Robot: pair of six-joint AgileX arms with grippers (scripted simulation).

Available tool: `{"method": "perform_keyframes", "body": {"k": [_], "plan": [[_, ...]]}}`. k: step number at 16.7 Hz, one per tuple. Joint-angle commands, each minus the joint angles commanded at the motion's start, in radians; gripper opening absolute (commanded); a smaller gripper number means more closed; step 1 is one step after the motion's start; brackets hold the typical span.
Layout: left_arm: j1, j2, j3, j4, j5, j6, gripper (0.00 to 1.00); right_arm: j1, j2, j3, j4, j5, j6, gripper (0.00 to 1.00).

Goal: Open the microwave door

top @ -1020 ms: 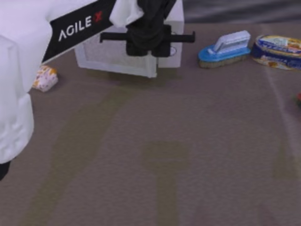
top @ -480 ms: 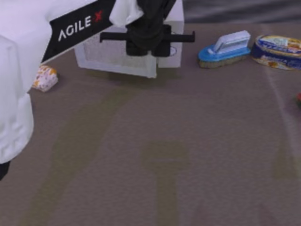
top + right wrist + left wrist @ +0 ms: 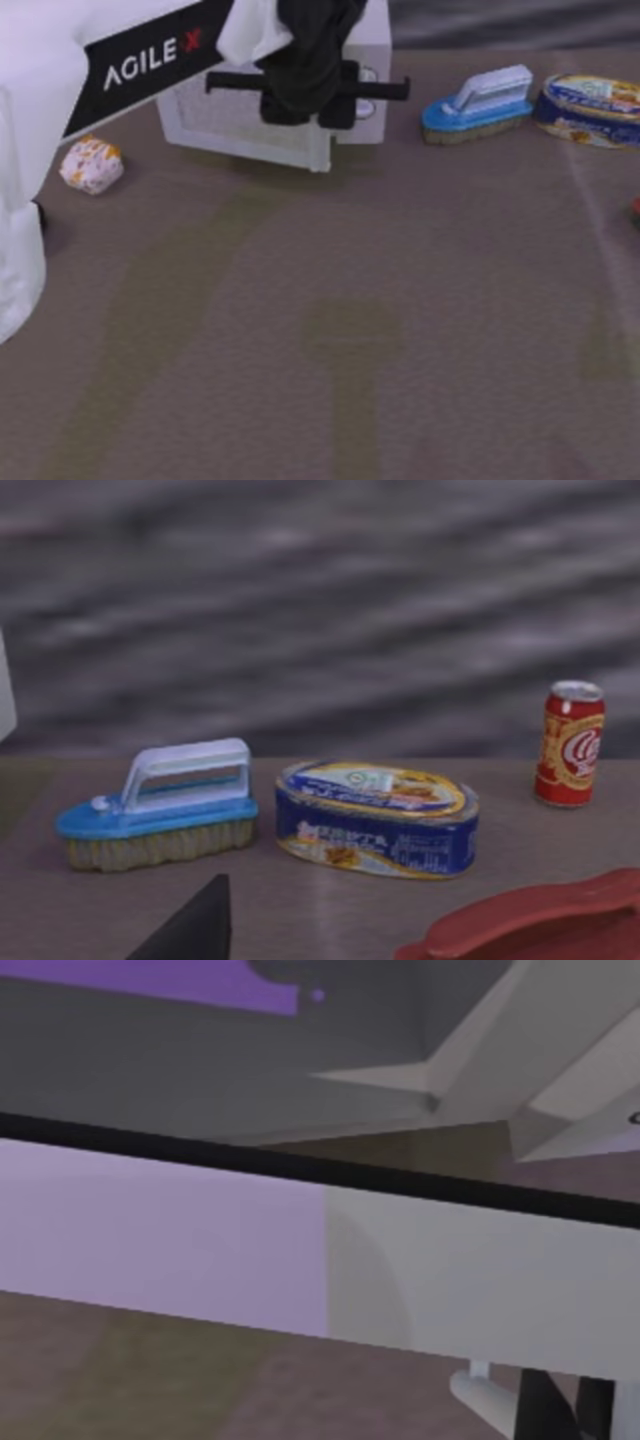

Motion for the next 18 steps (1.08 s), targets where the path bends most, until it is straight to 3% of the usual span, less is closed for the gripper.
{"method": "perform_keyframes", "body": {"k": [4,18], "plan": [[0.007,-0.048,-0.077,0.04,0.024,0.051,0.0,0.0,0.0,0.0,0.0,0.0,0.0,1.0],[0.007,-0.048,-0.078,0.04,0.024,0.051,0.0,0.0,0.0,0.0,0.0,0.0,0.0,1.0]]}}
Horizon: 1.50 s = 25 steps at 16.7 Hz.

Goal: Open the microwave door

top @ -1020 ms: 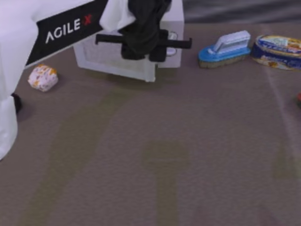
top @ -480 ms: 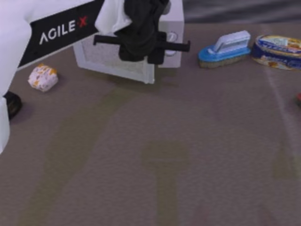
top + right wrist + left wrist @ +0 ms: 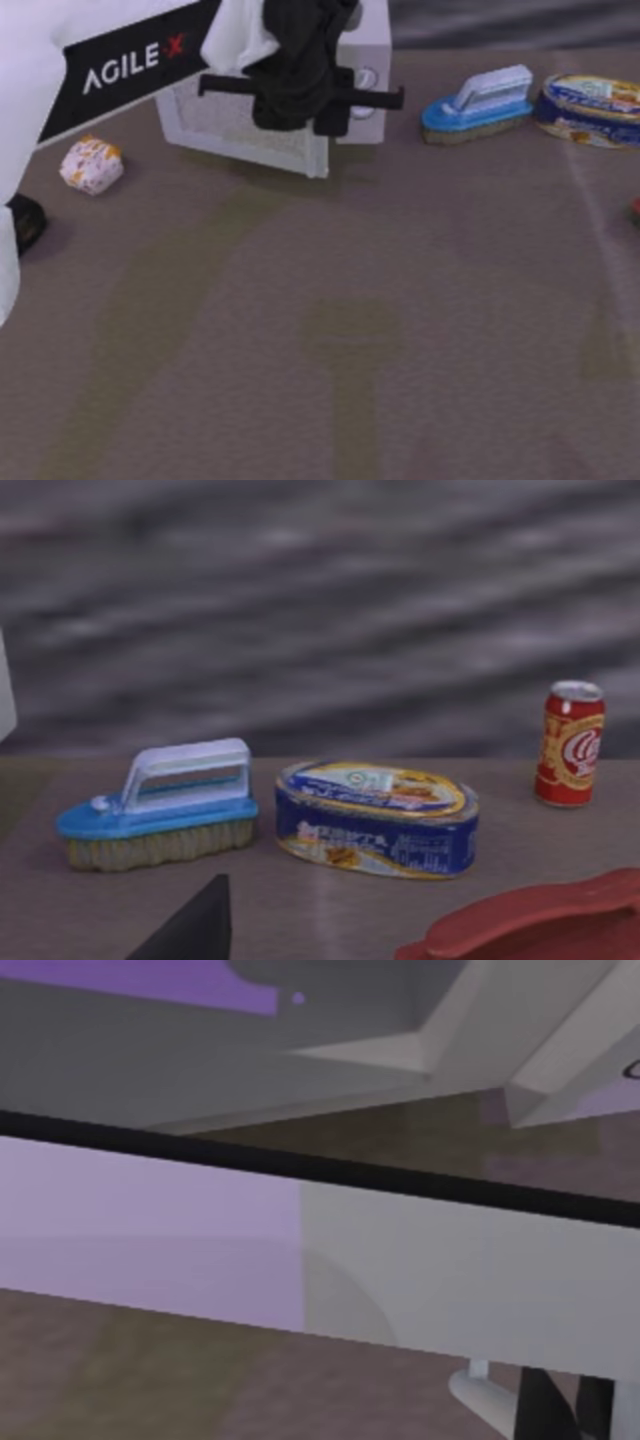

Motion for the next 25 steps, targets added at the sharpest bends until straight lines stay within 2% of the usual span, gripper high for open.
{"method": "perform_keyframes", "body": {"k": [10,13,19,25], "plan": [[0.0,0.0,0.0,0.0,0.0,0.0,0.0,0.0,0.0,0.0,0.0,0.0,0.0,1.0],[-0.004,-0.009,-0.018,0.01,0.011,0.009,0.0,0.0,0.0,0.0,0.0,0.0,0.0,1.0],[0.018,-0.093,-0.146,0.069,0.06,0.112,0.0,0.0,0.0,0.0,0.0,0.0,0.0,1.0],[0.019,-0.096,-0.148,0.071,0.061,0.114,0.0,0.0,0.0,0.0,0.0,0.0,0.0,1.0]]}}
